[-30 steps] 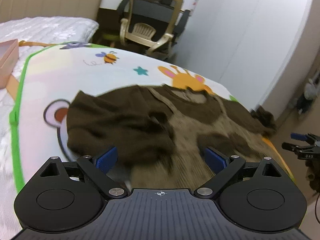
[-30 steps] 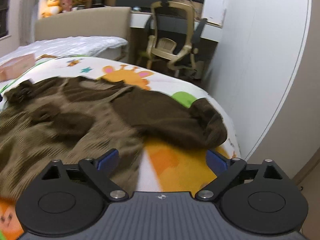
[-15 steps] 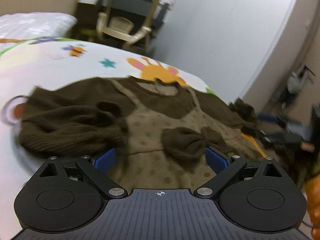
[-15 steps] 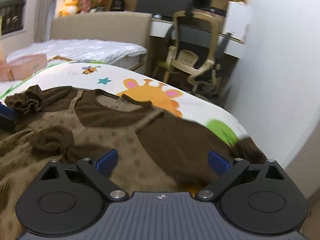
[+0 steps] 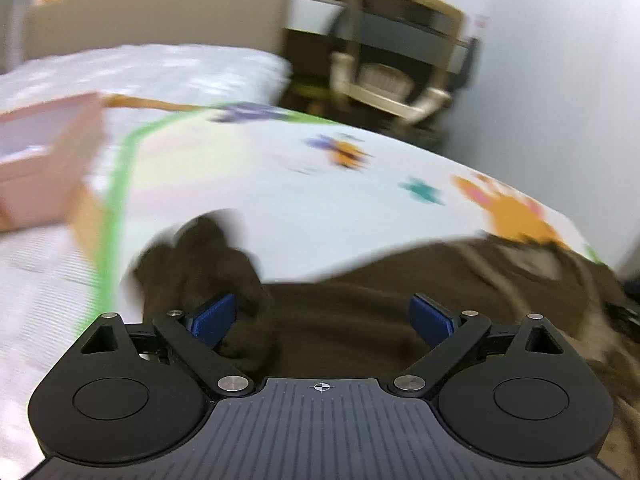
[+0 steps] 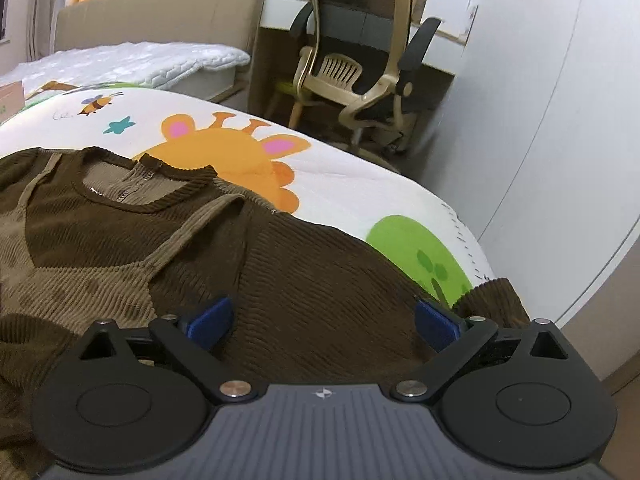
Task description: Fold clothes
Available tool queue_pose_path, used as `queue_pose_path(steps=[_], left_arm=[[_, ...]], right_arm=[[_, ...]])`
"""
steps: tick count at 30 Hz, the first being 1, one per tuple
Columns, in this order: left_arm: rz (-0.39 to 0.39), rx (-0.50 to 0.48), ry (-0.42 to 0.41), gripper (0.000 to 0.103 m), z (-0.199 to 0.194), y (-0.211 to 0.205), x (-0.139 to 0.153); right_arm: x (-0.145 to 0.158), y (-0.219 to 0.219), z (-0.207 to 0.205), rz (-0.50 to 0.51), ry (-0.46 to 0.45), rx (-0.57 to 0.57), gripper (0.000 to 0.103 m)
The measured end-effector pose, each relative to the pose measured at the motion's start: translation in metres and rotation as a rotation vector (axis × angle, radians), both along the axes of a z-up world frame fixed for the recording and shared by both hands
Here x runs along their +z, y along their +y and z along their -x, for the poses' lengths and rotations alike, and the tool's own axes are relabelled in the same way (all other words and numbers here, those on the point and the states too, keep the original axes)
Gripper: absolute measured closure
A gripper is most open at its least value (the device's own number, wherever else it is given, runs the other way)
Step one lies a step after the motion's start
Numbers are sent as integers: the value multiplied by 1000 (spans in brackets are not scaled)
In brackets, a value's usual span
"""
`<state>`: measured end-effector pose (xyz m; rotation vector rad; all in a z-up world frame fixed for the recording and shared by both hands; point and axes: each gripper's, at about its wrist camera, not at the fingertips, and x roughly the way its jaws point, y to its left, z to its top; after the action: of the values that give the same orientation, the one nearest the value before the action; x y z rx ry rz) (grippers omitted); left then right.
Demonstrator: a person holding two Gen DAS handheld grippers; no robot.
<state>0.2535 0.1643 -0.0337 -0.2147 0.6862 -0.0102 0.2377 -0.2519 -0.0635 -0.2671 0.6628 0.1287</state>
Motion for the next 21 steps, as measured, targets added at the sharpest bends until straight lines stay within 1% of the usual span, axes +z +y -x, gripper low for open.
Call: queue_pose_path(steps=[2,4,5,10,11,13,14,19,21], left_arm=[[16,36,-2,6,4,17,5],[81,49,-9,6,19,26,12],[140,51,2,6,27,27,11],[493,43,87,6,67,23,-4],[499,62,87,6,67,23,-6],[446,122,68,9,60,22,-8],[419,152,59,13,57,21,-9],[285,299,12,14,39,19,-13],[229,343,-5,19,32,17,-15]], right_arm=[[-1,1,4,2,-17,0,4],[-1,0,5,-4,-23,-3,4],[-1,0,6,-7,-24,-4,4],[-1,2,7,5,-35,-3,4],[-1,3,8,12,-40,-2,4],[-1,4,9,23,-49,0,4],[-1,5,10,29,-54,0,4],[-1,10,16,58,-87,5,3],[-1,11,17,64,-93,8,3]])
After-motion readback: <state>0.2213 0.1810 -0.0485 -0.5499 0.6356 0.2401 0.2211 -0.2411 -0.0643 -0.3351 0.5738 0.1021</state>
